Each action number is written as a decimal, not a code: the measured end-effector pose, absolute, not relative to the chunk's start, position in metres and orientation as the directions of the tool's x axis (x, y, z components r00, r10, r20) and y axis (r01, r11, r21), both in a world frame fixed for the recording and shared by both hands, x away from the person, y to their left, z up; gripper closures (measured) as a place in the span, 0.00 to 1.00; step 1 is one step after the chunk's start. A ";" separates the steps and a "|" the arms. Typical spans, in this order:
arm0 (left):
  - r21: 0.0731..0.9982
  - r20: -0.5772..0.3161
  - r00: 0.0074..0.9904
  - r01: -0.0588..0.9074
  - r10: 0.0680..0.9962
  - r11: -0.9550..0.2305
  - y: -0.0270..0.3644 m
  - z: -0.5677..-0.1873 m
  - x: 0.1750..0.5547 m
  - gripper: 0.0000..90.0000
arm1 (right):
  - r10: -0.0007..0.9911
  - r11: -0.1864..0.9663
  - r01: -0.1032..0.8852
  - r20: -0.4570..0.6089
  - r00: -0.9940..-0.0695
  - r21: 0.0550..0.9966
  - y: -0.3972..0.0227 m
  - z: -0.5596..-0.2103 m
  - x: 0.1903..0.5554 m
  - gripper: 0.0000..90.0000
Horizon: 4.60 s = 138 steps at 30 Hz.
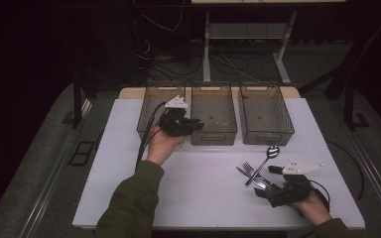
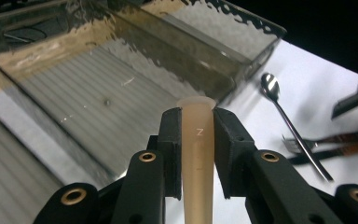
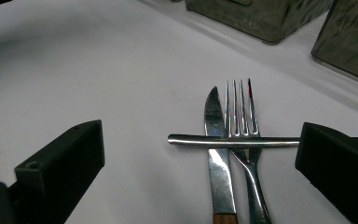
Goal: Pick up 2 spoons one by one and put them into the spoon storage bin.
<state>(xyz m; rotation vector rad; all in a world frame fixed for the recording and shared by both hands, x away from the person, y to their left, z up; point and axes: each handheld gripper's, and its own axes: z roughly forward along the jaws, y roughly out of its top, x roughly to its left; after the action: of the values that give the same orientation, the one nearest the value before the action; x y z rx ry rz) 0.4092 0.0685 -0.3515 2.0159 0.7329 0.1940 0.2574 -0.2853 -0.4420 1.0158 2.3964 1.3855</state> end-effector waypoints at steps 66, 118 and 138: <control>0.854 -0.075 0.815 0.349 0.574 -0.385 0.100 -0.382 0.349 0.21 | 0.647 0.325 0.476 0.175 -0.742 0.817 -0.287 -0.443 0.259 0.02; 0.835 -0.099 0.828 0.370 0.552 -0.407 0.152 -0.437 0.276 0.00 | 0.824 0.401 0.631 0.039 -0.565 0.664 -0.291 -0.436 0.365 1.00; 0.836 -0.107 0.838 0.367 0.535 -0.408 0.152 -0.436 0.276 0.00 | 0.849 0.429 0.664 -0.023 -0.527 0.613 -0.293 -0.444 0.370 1.00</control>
<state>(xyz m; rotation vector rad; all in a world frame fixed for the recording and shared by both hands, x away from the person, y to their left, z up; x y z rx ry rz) 0.2764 0.1517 -0.4364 2.0423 0.6622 0.2174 0.3705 -0.2926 -0.4439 1.2997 2.3580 0.7902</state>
